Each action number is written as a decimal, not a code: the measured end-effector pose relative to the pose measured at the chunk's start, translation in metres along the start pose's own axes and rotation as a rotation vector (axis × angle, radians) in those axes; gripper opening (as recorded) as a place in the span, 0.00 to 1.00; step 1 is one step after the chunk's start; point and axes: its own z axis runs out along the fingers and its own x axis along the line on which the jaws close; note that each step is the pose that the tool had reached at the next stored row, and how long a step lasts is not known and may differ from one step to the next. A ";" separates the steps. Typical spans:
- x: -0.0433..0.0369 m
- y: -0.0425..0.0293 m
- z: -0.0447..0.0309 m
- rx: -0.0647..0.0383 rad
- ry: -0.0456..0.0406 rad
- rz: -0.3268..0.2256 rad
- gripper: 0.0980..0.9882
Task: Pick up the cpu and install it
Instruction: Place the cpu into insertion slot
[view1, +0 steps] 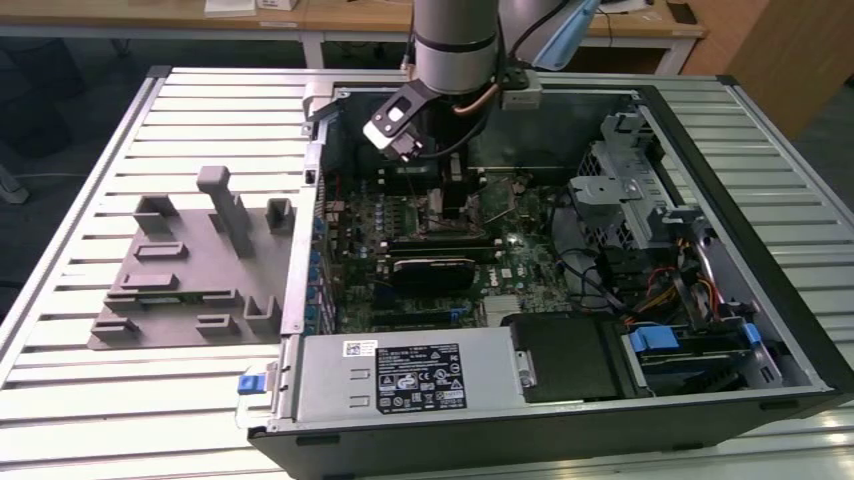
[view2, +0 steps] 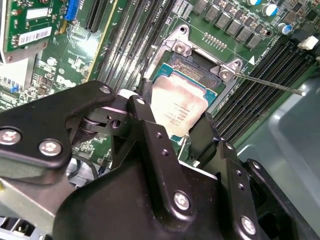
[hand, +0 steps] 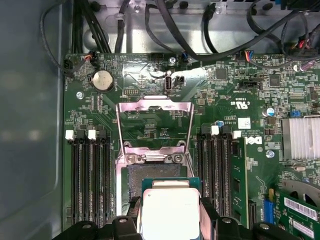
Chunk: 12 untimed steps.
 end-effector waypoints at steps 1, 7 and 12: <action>0.0007 0.0000 0.0006 0.000 0.0001 -0.002 0.50; 0.0054 -0.0004 0.0058 -0.001 -0.0062 -0.013 0.50; 0.0082 -0.0005 0.0113 -0.001 -0.0180 -0.018 0.50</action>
